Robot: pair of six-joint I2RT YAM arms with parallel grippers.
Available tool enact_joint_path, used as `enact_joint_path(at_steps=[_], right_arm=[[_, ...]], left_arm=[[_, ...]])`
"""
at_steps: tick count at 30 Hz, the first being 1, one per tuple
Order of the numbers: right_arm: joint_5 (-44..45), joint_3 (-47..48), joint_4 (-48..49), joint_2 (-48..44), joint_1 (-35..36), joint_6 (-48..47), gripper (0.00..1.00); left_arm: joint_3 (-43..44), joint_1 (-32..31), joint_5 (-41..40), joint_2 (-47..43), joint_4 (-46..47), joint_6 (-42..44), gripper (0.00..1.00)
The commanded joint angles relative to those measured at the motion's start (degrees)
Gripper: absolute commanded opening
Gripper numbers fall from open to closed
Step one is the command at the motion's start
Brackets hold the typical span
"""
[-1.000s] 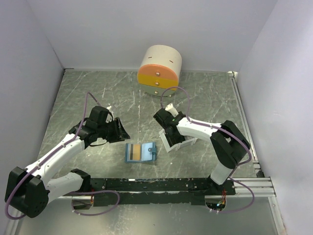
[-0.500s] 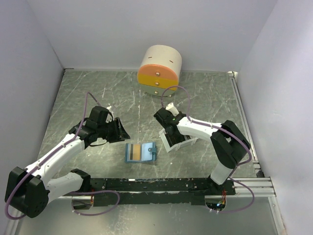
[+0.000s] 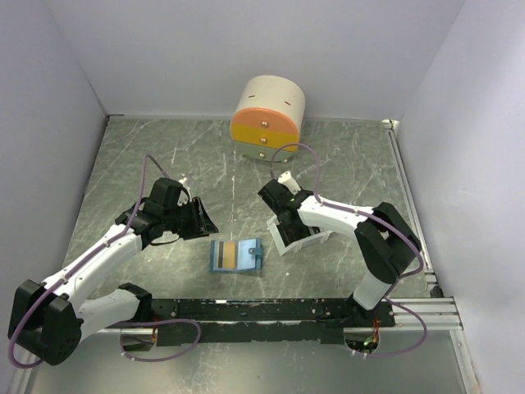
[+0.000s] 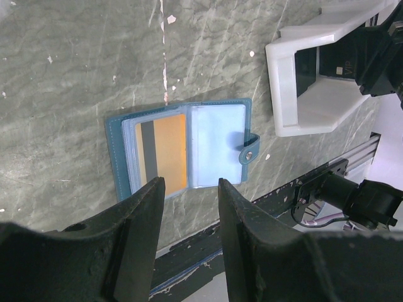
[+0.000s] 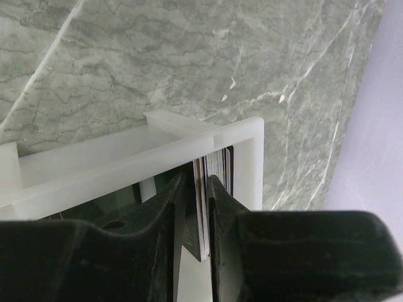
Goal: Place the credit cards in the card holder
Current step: Pick up the credit card from the storage box.
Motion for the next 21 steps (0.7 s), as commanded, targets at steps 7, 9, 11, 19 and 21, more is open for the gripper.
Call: enact_joint_path(at_steps=[7, 9, 11, 19, 21], right_arm=[[0.9, -0.4, 1.1, -1.7, -0.4, -0.2, 0.11], [0.6, -0.3, 1.0, -2.2, -0.4, -0.3, 0.09], [0.2, -0.2, 1.0, -2.6, -0.4, -0.3, 0.06], [-2.7, 1.5, -0.7, -4.7, -0.4, -0.7, 0.00], [-4.5, 2.1, -1.1, -5.7, -0.4, -0.8, 0.00]], left_arm=[[-1.1, -0.5, 1.6, -1.4, 1.5, -0.6, 0.50], [-1.0, -0.5, 1.6, -1.5, 1.3, -0.5, 0.50], [-1.1, -0.5, 1.5, -1.6, 1.3, -0.5, 0.50], [-1.1, -0.5, 1.6, -1.7, 1.2, -0.5, 0.50], [-1.1, -0.5, 1.7, -1.8, 1.2, -0.6, 0.50]])
